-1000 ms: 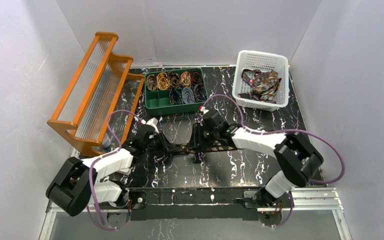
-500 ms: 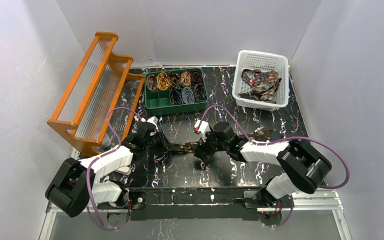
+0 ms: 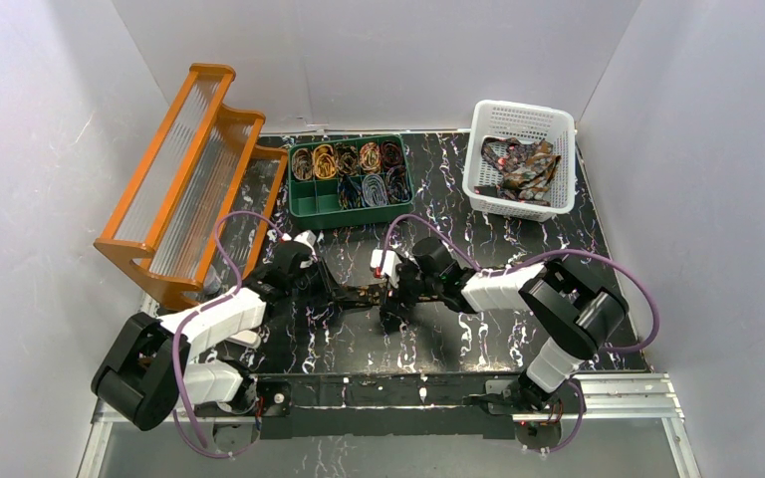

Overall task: Roll the ties
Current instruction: Roll the tie at the center of the board.

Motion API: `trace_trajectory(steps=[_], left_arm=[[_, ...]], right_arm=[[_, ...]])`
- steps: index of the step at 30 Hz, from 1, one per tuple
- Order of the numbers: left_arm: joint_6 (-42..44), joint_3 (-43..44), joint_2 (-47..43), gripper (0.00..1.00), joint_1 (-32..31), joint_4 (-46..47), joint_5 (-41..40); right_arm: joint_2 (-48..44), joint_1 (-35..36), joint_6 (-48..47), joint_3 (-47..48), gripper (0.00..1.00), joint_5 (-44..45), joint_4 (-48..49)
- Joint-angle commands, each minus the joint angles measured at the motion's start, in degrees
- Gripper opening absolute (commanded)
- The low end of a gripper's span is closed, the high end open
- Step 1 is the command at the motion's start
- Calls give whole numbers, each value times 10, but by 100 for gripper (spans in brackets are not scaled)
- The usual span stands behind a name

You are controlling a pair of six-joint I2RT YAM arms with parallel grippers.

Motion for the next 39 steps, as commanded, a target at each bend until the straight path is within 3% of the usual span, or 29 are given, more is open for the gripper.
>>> trace_trajectory(steps=[1,9,15,19,22,25,28,32,37,39], left_arm=[[11,21,3,7,0,-22,-9],[15,23,-5,7,0,-32,-17],[15,26,-17,7,0,-58,-23],[17,36,-24,7,0,-72,-25],[21,39,-29,7,0,-79,-27],[29,43,-36,6,0,-99,-37],[39,50,-41,6,0,-120,-59],[53,67,-35,5,-1,-148,-75],[55,83,-29,4,-2,-159,-98],[56,87,-29,4,-3,-167,-106]], right_arm=[[10,0,6,20,81,-19,-13],[1,0,65,-7,53,-21,-7],[-40,7,94,-42,50,-15,17],[-50,13,129,-46,54,-14,26],[-47,19,171,-43,65,-17,35],[-65,20,237,-45,74,6,62],[-89,20,318,-30,76,24,67],[-90,19,401,28,78,95,-29],[-31,16,425,94,78,186,-155],[-11,16,414,109,78,161,-174]])
